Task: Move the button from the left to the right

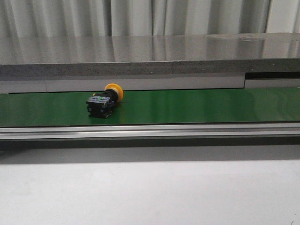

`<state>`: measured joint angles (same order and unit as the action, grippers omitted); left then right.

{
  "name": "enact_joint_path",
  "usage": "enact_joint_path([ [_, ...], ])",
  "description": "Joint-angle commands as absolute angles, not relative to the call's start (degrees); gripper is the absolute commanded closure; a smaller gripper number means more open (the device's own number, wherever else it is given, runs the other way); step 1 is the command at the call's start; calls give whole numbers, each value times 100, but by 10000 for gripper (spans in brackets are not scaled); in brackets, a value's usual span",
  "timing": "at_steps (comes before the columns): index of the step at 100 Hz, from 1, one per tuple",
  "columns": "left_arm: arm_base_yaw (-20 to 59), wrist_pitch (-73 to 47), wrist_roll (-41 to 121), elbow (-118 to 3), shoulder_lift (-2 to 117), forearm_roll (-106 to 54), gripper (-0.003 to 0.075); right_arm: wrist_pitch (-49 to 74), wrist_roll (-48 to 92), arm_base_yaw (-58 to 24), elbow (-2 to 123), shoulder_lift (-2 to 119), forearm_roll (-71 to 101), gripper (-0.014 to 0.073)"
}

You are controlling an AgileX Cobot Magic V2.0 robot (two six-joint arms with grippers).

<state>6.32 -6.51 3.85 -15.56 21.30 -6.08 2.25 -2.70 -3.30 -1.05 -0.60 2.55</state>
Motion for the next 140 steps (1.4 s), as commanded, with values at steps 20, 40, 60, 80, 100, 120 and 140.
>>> enact_joint_path([
  [20, 672, -155, 383, -1711, 2155, -648, 741, 791, -264, -324, 1209, 400, 440, 660],
  [40, 672, -155, 383, -1711, 2155, -648, 741, 1669, -264, -324, 2269, 1509, 435, 660],
  [60, 672, -155, 383, -1711, 2155, -648, 741, 2484, -264, -324, 3283, 3037, 431, 660],
  [80, 672, -155, 383, -1711, 2155, -648, 741, 2682, -264, -324, 4098, 4497, 431, 660],
  [100, 672, -155, 383, -1711, 2155, -648, 741, 2695, -264, -324, 4467, 5418, 431, 660],
  [120, 672, -155, 383, -1711, 2155, -648, 741, 2960, -264, -324, 4474, 5767, 431, 658],
  [140, 672, -155, 383, -1711, 2155, -648, 741, 3304, -264, -324, 4474, 5793, 431, 573],
])
